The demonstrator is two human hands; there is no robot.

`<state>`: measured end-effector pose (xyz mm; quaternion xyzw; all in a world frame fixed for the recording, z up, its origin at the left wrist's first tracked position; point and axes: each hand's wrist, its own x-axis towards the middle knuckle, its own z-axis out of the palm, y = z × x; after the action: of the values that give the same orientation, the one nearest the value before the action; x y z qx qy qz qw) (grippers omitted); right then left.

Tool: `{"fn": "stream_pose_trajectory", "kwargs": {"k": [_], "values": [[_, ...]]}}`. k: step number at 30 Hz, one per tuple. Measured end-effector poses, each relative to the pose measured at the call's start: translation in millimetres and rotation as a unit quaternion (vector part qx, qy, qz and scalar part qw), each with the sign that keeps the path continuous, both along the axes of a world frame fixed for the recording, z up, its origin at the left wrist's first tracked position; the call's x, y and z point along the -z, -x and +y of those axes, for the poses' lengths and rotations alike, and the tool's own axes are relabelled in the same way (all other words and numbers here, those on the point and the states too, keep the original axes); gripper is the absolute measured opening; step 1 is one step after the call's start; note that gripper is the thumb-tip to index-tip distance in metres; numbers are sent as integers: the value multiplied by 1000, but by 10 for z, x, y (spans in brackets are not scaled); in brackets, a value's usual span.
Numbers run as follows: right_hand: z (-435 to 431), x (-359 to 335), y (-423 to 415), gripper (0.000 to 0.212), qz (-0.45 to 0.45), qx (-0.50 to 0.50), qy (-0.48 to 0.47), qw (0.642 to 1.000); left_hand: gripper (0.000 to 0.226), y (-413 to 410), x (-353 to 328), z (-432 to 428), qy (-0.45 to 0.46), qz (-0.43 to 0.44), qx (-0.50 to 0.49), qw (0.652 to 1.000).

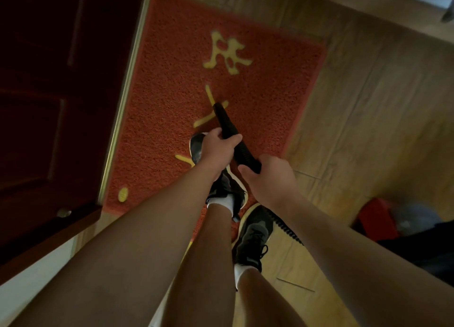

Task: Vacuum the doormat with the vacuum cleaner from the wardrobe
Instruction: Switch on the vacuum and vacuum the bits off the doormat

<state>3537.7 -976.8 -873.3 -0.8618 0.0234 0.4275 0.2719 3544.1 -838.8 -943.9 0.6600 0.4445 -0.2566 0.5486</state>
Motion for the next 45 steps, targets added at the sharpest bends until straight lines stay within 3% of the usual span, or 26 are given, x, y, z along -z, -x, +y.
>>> {"fn": "stream_pose_trajectory", "kwargs": {"k": [7,16,24,30,35,40,45], "values": [[-243,-60,249,36,8,48,15,999,21,154,-5,-268,-1,21,25,999],[-274,-134,608,35,45,75,6,996,21,499,-72,-335,25,20,37,999],[8,-69,967,36,24,43,16,999,20,909,-48,10,33,21,9,999],[221,-39,1162,38,13,6,6,1000,32,1204,50,270,29,17,-11,999],[397,-2,1288,40,18,-21,-22,999,22,1389,60,487,13,11,-22,1000],[591,7,1425,41,18,-32,-30,999,33,1592,48,695,5,5,-39,999],[755,45,1652,43,9,-41,-44,998,26,1826,48,881,-10,11,-40,999]]}}
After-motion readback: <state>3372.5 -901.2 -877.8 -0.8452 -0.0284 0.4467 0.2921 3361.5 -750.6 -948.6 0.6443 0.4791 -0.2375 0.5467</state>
